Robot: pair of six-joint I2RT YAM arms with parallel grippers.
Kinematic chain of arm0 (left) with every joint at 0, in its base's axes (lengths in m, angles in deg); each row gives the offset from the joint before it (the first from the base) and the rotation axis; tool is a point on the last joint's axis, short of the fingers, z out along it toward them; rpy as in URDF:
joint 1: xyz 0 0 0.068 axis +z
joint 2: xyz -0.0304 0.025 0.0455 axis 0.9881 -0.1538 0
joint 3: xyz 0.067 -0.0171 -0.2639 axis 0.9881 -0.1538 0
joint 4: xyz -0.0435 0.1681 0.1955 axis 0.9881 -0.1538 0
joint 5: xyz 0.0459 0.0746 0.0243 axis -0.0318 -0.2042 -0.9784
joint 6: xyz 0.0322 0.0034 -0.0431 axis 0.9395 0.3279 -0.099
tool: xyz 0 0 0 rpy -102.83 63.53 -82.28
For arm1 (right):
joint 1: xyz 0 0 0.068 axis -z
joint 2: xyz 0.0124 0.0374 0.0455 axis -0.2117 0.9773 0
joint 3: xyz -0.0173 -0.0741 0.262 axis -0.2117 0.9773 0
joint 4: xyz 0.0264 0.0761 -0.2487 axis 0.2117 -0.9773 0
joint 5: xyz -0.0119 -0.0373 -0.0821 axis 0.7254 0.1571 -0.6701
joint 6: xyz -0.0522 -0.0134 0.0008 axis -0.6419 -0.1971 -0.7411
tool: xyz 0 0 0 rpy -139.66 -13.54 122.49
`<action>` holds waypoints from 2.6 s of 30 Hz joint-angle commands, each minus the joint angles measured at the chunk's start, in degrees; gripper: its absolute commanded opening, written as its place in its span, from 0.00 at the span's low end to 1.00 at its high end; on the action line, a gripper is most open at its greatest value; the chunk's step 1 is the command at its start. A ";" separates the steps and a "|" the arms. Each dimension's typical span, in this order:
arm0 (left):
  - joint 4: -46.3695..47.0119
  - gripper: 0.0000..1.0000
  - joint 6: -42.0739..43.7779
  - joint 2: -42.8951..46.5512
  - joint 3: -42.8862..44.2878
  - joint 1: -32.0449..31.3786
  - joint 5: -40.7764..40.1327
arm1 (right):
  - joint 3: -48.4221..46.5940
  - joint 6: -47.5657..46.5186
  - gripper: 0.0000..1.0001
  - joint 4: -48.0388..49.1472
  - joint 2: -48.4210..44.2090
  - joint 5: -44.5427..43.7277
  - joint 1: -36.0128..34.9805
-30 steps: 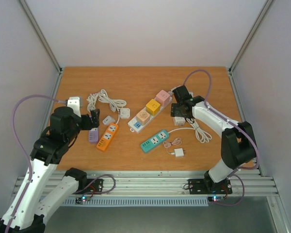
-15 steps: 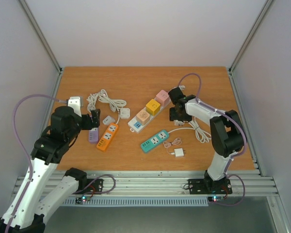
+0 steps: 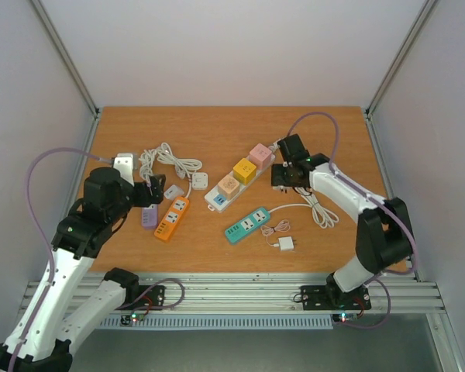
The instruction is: Insert the plug
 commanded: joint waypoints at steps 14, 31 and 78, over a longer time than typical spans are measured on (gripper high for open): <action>10.73 0.99 -17.24 -1.65 2.37 0.23 27.55 | 2.04 -3.92 0.55 20.33 -16.61 42.64 -11.08; 13.56 0.99 -23.67 -9.41 2.07 0.26 43.62 | -4.55 -10.99 0.55 21.14 -11.29 50.53 -19.98; 65.51 0.46 -49.60 -12.76 -0.40 0.14 55.95 | -14.03 36.24 0.61 50.67 -8.95 59.09 -15.40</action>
